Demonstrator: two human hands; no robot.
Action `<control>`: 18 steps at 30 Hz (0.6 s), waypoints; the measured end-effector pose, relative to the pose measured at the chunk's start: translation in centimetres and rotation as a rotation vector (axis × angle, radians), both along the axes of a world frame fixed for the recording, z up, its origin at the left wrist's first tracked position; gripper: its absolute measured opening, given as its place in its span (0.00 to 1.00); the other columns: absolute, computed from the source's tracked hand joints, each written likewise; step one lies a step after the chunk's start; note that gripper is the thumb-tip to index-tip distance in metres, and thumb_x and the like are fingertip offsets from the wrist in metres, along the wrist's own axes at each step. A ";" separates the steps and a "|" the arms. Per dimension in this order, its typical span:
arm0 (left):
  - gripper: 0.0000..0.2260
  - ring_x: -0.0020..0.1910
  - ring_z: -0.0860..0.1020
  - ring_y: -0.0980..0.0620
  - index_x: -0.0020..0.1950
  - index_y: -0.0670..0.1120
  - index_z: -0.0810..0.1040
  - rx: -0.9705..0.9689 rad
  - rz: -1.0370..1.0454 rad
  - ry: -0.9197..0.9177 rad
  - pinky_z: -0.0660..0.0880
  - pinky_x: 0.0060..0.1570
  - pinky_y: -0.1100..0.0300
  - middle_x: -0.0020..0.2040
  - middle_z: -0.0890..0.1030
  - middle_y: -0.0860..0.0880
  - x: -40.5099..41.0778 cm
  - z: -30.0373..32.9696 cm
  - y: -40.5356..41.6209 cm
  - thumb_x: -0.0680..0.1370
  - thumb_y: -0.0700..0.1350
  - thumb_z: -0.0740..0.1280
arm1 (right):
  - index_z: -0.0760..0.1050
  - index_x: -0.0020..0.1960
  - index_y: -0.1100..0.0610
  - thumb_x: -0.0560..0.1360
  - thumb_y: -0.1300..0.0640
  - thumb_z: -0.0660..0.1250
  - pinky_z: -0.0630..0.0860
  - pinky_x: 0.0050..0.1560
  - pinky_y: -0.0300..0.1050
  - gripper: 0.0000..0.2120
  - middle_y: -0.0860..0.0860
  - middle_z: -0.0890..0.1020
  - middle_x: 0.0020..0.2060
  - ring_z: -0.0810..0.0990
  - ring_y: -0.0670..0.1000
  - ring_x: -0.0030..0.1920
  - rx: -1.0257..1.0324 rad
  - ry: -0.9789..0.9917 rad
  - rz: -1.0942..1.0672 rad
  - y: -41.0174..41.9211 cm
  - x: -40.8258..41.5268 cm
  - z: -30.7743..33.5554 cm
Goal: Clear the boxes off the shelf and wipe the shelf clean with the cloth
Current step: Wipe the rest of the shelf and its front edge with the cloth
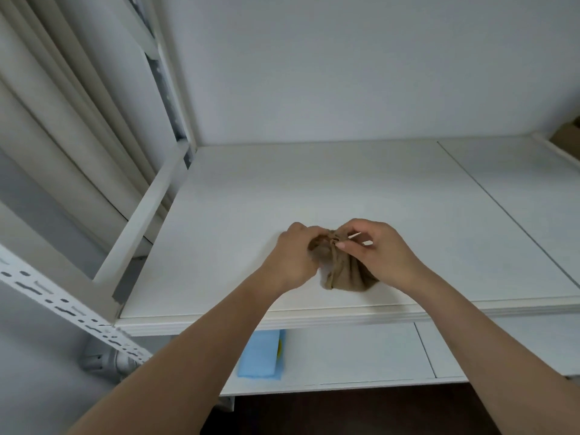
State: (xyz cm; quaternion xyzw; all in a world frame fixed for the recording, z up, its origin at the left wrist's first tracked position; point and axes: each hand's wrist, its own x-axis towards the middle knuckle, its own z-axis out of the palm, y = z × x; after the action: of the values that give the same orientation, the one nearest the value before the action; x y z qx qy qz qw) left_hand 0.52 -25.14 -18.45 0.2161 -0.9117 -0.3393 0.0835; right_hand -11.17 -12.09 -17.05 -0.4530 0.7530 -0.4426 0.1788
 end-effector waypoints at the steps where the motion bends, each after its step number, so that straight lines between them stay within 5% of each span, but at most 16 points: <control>1: 0.07 0.47 0.76 0.47 0.46 0.50 0.78 -0.013 0.003 0.004 0.72 0.44 0.61 0.47 0.77 0.44 -0.2 0.2 0.1 0.72 0.38 0.66 | 0.81 0.47 0.53 0.77 0.64 0.67 0.74 0.44 0.30 0.08 0.45 0.83 0.44 0.80 0.43 0.43 -0.011 -0.004 0.020 0.0 0.0 0.5; 4: 0.03 0.41 0.74 0.49 0.44 0.39 0.80 0.011 0.069 0.062 0.73 0.46 0.56 0.45 0.80 0.42 -0.2 0.6 0.2 0.73 0.36 0.67 | 0.82 0.51 0.49 0.79 0.65 0.63 0.74 0.52 0.32 0.13 0.41 0.84 0.48 0.81 0.42 0.49 -0.068 -0.006 0.022 0.1 0.0 1.6; 9: 0.06 0.41 0.79 0.49 0.44 0.43 0.82 0.120 0.222 0.212 0.76 0.44 0.60 0.41 0.83 0.45 0.3 1.2 -0.7 0.73 0.34 0.68 | 0.82 0.52 0.50 0.79 0.65 0.61 0.74 0.55 0.39 0.15 0.41 0.84 0.49 0.80 0.44 0.53 -0.165 -0.015 -0.121 -0.4 -0.8 2.2; 18: 0.06 0.35 0.78 0.50 0.41 0.44 0.82 0.198 0.345 0.264 0.76 0.37 0.59 0.38 0.82 0.45 2.5 3.2 -2.7 0.73 0.34 0.68 | 0.78 0.48 0.50 0.80 0.61 0.61 0.74 0.41 0.37 0.10 0.51 0.82 0.39 0.77 0.44 0.36 -0.286 -0.111 -0.411 -0.8 -1.0 2.9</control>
State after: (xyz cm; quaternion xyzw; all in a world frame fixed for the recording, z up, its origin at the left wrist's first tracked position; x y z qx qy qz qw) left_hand 3.02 -27.81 -15.23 0.3297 -0.8047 -0.4330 0.2373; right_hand -12.18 -12.94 -14.13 -0.2859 0.7480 -0.5959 0.0601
